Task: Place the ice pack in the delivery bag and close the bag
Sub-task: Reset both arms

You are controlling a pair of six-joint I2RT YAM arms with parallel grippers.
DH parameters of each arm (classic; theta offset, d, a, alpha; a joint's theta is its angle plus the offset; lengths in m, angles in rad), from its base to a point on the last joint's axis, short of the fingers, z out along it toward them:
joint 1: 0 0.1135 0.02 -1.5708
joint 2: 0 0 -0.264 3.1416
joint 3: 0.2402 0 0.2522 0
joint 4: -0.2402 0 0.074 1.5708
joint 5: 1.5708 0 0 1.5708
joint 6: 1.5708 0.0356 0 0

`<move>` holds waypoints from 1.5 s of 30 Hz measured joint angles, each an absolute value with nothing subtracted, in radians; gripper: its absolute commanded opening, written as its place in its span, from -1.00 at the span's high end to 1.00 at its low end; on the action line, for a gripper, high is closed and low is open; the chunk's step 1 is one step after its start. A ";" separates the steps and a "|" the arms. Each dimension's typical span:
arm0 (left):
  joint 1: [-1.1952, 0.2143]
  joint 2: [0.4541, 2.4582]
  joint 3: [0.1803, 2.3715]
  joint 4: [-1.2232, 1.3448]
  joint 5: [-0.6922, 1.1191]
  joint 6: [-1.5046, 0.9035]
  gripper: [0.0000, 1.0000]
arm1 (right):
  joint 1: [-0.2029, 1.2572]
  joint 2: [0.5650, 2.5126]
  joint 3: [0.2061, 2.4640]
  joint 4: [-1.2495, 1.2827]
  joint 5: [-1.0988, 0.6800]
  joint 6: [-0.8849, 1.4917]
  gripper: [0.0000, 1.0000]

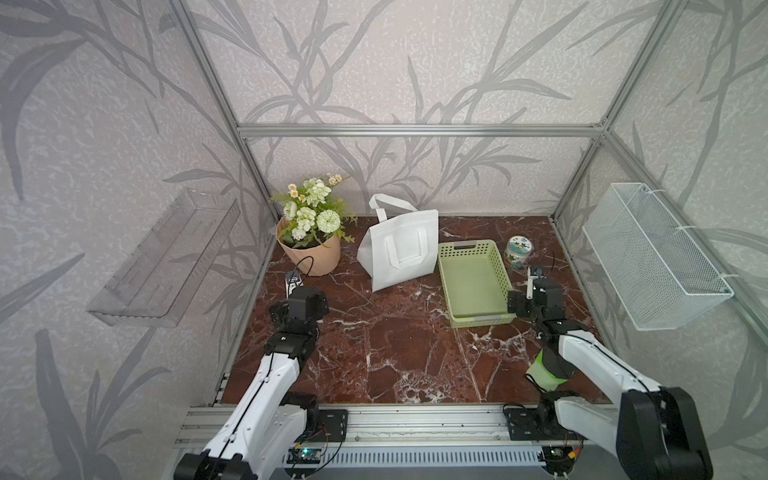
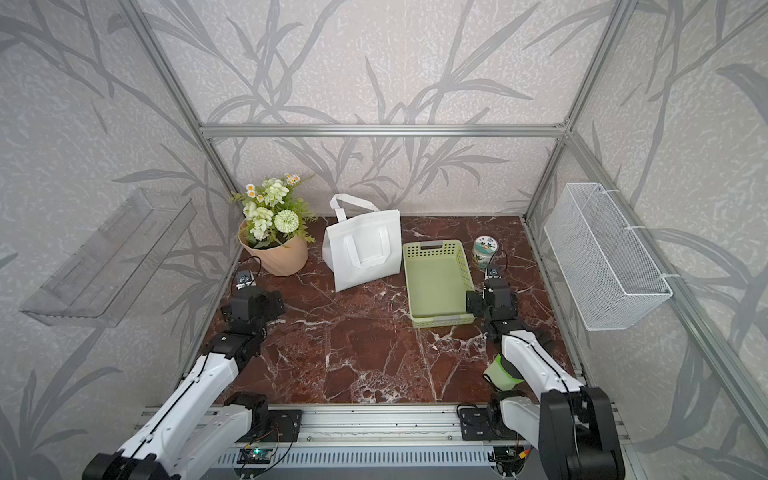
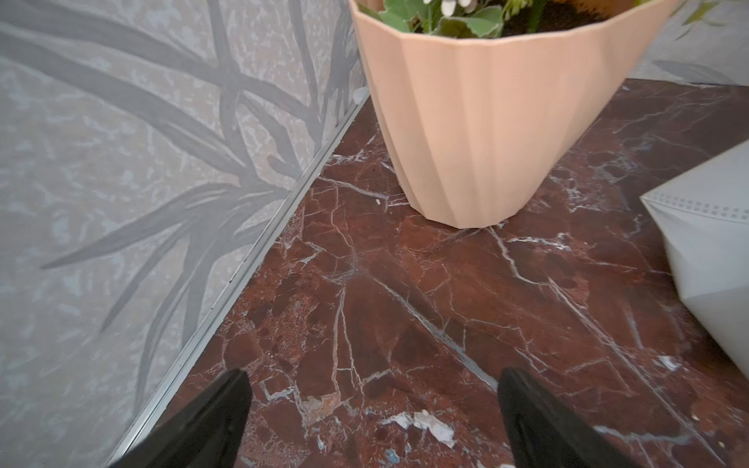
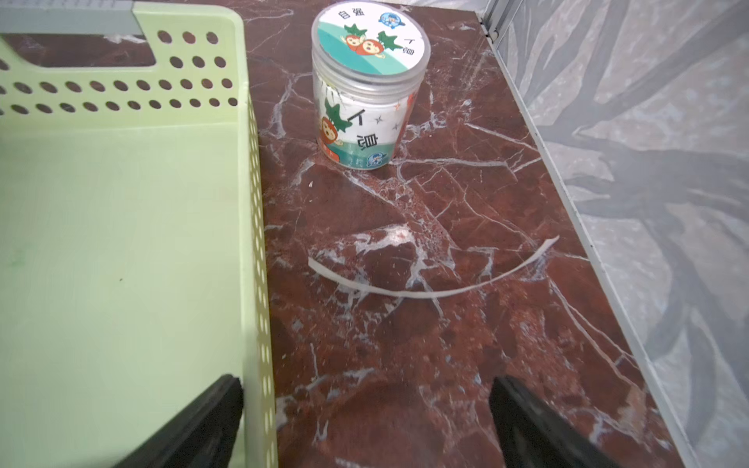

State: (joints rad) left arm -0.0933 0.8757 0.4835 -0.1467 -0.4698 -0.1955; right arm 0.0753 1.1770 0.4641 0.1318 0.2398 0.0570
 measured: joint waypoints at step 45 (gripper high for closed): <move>-0.050 1.543 0.369 0.867 -0.318 -0.037 -1.00 | 0.001 1.572 0.378 0.939 0.043 0.040 -0.98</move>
State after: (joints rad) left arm -0.0498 1.5433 0.3691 0.8673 -0.3180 -0.0372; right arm 0.0010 1.5723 0.3779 0.9394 0.0429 0.0399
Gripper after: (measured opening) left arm 0.998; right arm 0.992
